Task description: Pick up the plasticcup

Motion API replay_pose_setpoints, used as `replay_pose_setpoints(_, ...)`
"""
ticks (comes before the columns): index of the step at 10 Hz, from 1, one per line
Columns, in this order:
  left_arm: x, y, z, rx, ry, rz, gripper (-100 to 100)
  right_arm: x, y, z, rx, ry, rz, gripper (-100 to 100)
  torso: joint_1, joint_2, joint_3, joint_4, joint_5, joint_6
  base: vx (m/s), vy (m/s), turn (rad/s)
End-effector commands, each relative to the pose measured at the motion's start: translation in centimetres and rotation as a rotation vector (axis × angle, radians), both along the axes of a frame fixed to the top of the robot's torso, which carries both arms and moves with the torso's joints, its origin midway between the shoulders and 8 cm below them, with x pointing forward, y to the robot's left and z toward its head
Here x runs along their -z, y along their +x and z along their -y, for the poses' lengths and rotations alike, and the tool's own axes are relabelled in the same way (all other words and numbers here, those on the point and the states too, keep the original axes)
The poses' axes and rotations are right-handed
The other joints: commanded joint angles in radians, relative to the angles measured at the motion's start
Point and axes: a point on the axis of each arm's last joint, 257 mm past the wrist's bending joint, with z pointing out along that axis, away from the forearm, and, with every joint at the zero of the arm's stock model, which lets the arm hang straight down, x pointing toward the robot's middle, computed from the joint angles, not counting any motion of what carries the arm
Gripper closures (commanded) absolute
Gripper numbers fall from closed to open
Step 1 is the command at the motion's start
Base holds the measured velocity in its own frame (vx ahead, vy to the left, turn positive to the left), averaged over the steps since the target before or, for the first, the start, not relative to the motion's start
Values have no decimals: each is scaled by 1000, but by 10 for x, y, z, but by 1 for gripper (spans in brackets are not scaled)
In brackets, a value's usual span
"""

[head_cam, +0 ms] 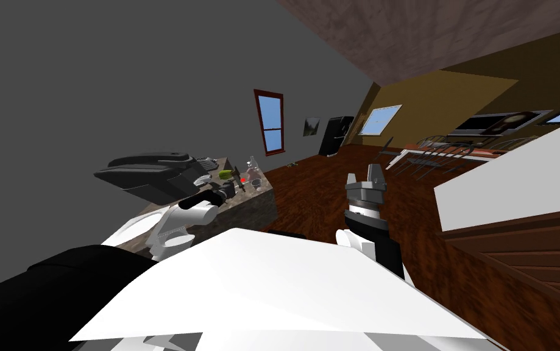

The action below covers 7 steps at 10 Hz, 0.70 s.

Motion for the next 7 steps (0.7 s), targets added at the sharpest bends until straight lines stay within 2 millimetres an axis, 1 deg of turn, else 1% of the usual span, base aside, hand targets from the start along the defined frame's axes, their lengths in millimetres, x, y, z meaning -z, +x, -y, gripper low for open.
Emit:
replay_pose_setpoints(1, 7, -3, -1, -7, -5, -31, -100, 0, 0, 0, 0, 0, 0, 0, 0, 0, 0, 0, 0, 0, 10, 5, 4)
replay_pose_setpoints(2, 8, -3, 0, -1, -11, -52, -100, 0, 0, 0, 0, 0, 0, 0, 0, 0, 0, 0, 0, 0, 20, 2, -63)
replay_pose_setpoints(3, 13, -7, -2, -8, -15, -76, -100, 0, 0, 0, 0, 0, 0, 0, 0, 0, 0, 0, 0, 0, 22, 7, -41)
replay_pose_setpoints(5, 16, -8, -1, -4, -21, -109, -100, 0, 0, 0, 0, 0, 0, 0, 0, 0, 0, 0, 0, 0, 17, 7, -25)
replay_pose_setpoints(7, 23, -13, -2, -14, -24, -141, -100, 0, 0, 0, 0, 0, 0, 0, 0, -1, 0, 0, 0, 0, 20, 7, -21)
